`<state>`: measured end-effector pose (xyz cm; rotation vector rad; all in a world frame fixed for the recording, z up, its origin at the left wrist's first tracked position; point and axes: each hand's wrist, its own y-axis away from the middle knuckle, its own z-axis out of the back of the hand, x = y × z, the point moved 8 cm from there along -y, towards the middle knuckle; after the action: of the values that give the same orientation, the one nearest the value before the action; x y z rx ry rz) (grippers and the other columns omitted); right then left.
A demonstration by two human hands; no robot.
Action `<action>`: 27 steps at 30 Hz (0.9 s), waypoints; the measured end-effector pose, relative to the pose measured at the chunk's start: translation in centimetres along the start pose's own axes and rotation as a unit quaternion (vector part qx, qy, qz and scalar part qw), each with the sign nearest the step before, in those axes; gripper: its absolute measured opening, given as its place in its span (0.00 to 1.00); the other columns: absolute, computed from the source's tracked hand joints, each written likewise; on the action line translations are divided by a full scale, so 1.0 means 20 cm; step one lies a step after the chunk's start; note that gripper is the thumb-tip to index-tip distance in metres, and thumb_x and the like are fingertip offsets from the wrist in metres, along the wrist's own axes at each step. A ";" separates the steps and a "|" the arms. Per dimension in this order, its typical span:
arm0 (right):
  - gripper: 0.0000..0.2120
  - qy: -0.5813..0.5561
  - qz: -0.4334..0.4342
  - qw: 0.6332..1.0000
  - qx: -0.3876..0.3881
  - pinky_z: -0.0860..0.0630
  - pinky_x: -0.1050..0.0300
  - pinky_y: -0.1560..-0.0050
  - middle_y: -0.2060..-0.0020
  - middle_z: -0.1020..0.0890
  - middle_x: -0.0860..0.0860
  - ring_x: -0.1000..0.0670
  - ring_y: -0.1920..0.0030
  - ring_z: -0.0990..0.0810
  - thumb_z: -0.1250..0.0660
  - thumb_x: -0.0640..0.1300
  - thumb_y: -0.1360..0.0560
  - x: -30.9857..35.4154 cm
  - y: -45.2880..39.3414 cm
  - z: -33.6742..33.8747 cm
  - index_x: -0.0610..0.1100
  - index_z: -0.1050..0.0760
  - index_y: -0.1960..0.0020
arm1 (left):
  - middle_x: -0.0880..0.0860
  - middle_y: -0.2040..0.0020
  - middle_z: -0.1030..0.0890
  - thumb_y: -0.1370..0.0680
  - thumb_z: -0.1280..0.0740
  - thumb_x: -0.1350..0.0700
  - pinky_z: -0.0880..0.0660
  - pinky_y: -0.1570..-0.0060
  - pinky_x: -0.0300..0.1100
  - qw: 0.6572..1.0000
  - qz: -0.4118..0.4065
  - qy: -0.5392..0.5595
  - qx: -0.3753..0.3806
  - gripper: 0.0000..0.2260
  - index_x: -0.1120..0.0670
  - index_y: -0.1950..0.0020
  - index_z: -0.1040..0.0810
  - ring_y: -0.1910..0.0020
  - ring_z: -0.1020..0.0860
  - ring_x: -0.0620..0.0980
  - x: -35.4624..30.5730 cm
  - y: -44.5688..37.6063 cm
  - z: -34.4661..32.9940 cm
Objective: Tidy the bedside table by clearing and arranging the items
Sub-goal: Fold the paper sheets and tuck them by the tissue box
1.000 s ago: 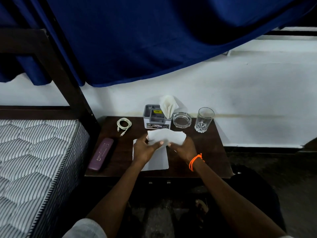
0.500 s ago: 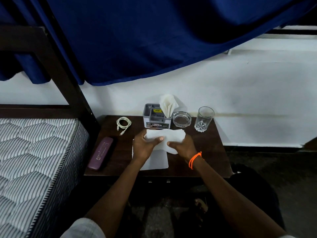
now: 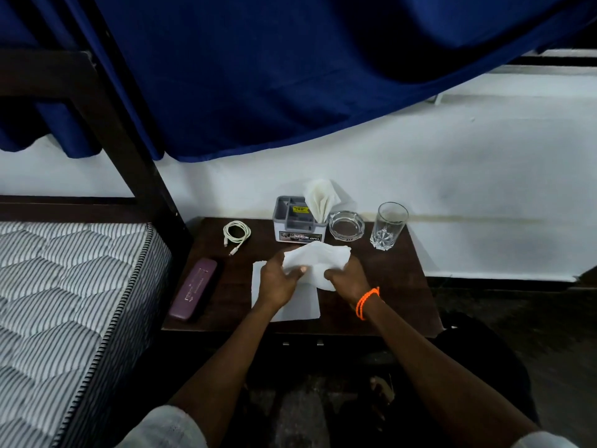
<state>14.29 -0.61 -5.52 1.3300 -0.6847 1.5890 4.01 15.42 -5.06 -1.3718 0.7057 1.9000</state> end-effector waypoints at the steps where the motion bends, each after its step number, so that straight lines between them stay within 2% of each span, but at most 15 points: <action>1: 0.23 -0.011 -0.003 1.000 -0.005 0.20 0.58 0.49 0.51 0.15 0.52 0.54 0.51 0.16 0.32 0.29 0.35 0.02 0.01 0.01 0.42 0.20 0.42 | 0.48 0.45 0.17 0.26 0.23 0.59 0.24 0.42 0.41 1.000 0.006 0.005 -0.008 0.19 0.55 0.36 0.20 0.43 0.18 0.51 0.01 -0.01 0.01; 3: 0.20 -0.033 -0.003 0.999 -0.008 0.20 0.59 0.52 0.53 0.15 0.53 0.58 0.55 0.17 0.30 0.26 0.31 0.05 0.01 0.02 0.41 0.21 0.42 | 0.47 0.46 0.15 0.25 0.24 0.58 0.20 0.42 0.46 0.999 0.014 0.025 -0.025 0.16 0.52 0.37 0.18 0.45 0.16 0.49 0.02 -0.02 0.04; 6: 0.19 -0.075 -0.004 0.997 -0.014 0.18 0.51 0.50 0.50 0.15 0.45 0.49 0.53 0.16 0.28 0.27 0.30 0.07 0.02 0.03 0.37 0.21 0.41 | 0.47 0.49 0.14 0.26 0.24 0.61 0.18 0.46 0.49 0.997 0.022 0.070 -0.040 0.15 0.52 0.40 0.18 0.49 0.15 0.49 0.00 -0.02 0.08; 8: 0.17 -0.085 -0.017 0.996 -0.019 0.18 0.51 0.50 0.51 0.14 0.44 0.48 0.54 0.16 0.27 0.28 0.30 0.06 0.03 0.04 0.38 0.20 0.44 | 0.49 0.48 0.14 0.26 0.23 0.62 0.17 0.49 0.48 0.995 0.029 0.092 -0.039 0.15 0.53 0.41 0.18 0.49 0.15 0.49 0.00 -0.02 0.11; 10: 0.13 -0.070 -0.034 0.997 -0.025 0.18 0.51 0.52 0.53 0.14 0.44 0.49 0.56 0.16 0.26 0.30 0.31 0.04 0.05 0.04 0.39 0.20 0.48 | 0.51 0.48 0.14 0.28 0.22 0.63 0.17 0.50 0.47 0.994 0.043 0.090 -0.045 0.16 0.54 0.42 0.19 0.49 0.15 0.49 0.03 0.00 0.15; 13: 0.11 -0.039 -0.069 0.996 -0.033 0.19 0.52 0.55 0.55 0.14 0.43 0.48 0.58 0.17 0.23 0.32 0.32 -0.02 0.08 0.01 0.41 0.20 0.55 | 0.56 0.47 0.13 0.31 0.19 0.61 0.16 0.49 0.53 0.995 0.071 0.051 -0.055 0.21 0.57 0.41 0.18 0.49 0.14 0.53 0.13 0.02 0.22; 17: 0.11 0.045 -0.077 0.996 -0.031 0.17 0.45 0.53 0.59 0.14 0.45 0.47 0.59 0.17 0.21 0.36 0.35 -0.11 0.11 -0.08 0.47 0.21 0.62 | 0.57 0.48 0.14 0.33 0.17 0.61 0.16 0.48 0.53 0.993 0.101 0.013 -0.062 0.21 0.56 0.43 0.17 0.52 0.15 0.53 0.24 0.08 0.30; 20: 0.10 0.079 -0.083 0.993 -0.033 0.19 0.50 0.54 0.61 0.15 0.49 0.49 0.60 0.18 0.21 0.39 0.35 -0.12 0.14 -0.14 0.46 0.20 0.60 | 0.58 0.49 0.15 0.32 0.18 0.62 0.17 0.51 0.50 0.991 0.114 0.003 -0.064 0.20 0.56 0.43 0.18 0.52 0.16 0.52 0.30 0.11 0.34; 24: 0.10 0.092 -0.081 0.991 -0.048 0.25 0.56 0.58 0.63 0.18 0.51 0.50 0.62 0.20 0.21 0.39 0.35 -0.10 0.16 -0.19 0.46 0.21 0.59 | 0.55 0.51 0.14 0.30 0.20 0.62 0.19 0.55 0.42 0.993 0.092 -0.033 -0.069 0.19 0.57 0.41 0.18 0.55 0.17 0.47 0.31 0.12 0.37; 27: 0.09 0.104 -0.081 0.990 -0.052 0.28 0.61 0.58 0.62 0.19 0.52 0.51 0.61 0.21 0.22 0.39 0.33 -0.09 0.16 -0.20 0.44 0.19 0.55 | 0.57 0.50 0.14 0.30 0.21 0.63 0.17 0.50 0.47 0.993 0.092 -0.027 -0.070 0.19 0.57 0.41 0.18 0.54 0.16 0.49 0.32 0.10 0.36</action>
<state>9.62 1.05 -7.89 1.0972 -0.5112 1.5129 -3.17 20.99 -8.88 -1.3746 0.7036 2.1595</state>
